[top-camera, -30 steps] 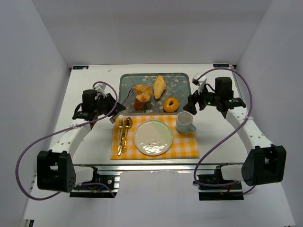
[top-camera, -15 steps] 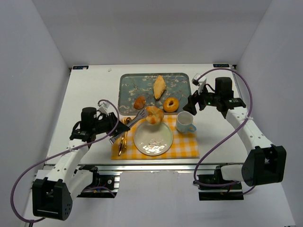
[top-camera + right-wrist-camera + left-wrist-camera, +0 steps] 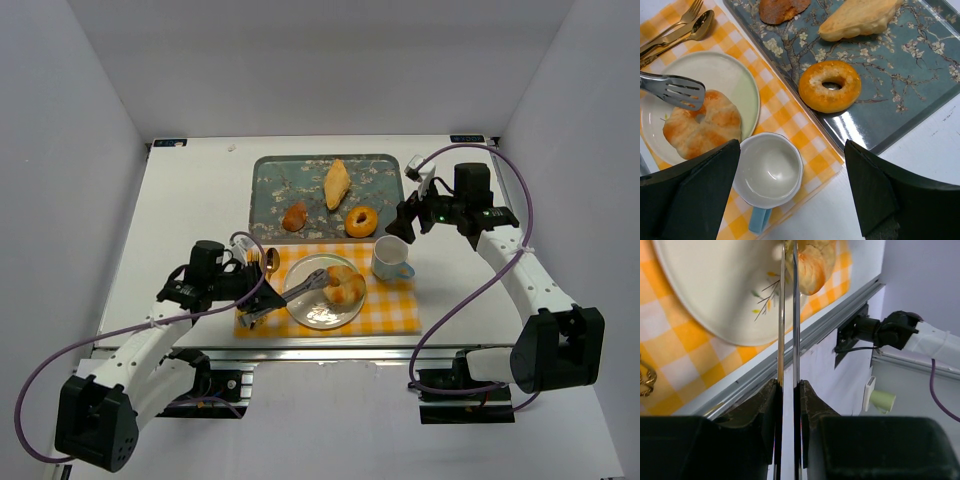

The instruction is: Place the bread

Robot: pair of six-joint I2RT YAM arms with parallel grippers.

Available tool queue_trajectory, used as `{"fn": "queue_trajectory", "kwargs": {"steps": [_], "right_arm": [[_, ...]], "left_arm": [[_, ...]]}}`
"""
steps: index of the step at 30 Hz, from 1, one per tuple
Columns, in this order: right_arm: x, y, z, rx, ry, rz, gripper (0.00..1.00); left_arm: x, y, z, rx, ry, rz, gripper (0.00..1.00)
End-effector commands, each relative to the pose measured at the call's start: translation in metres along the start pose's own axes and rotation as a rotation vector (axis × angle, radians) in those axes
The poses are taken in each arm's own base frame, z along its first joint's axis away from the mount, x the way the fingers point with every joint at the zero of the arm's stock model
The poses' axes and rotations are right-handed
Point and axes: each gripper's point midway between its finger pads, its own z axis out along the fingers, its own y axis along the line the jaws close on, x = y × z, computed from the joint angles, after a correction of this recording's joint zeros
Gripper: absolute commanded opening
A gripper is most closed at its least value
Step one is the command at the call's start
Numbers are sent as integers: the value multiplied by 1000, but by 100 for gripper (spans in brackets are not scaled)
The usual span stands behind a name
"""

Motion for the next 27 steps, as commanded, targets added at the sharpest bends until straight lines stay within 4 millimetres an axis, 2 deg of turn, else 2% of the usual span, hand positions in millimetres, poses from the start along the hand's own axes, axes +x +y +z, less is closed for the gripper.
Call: {"fn": "queue_trajectory", "kwargs": {"steps": [1, 5, 6, 10, 19, 23, 26, 27], "right_arm": [[-7, 2, -3, -4, -36, -22, 89], [-5, 4, -5, -6, -37, -10, 89], [-5, 4, -5, -4, -36, -11, 89], [-6, 4, -6, -1, -36, -17, 89], [-6, 7, -6, -14, -38, -14, 90], [-6, 7, -6, -15, -38, -19, 89], [-6, 7, -6, -15, -39, -17, 89], [-6, 7, -6, -16, -39, -17, 89]], "left_arm": [[1, 3, -2, -30, -7, 13, 20], [1, 6, -5, -64, -18, 12, 29], [-1, 7, -6, -77, -29, 18, 39], [-5, 7, -11, -113, -57, 25, 51], [-28, -10, -29, -128, -201, 67, 54], [-52, -21, -36, -144, -278, 106, 53], [-67, -21, -37, -182, -307, 145, 53], [-79, -19, -38, -222, -327, 156, 53]]}}
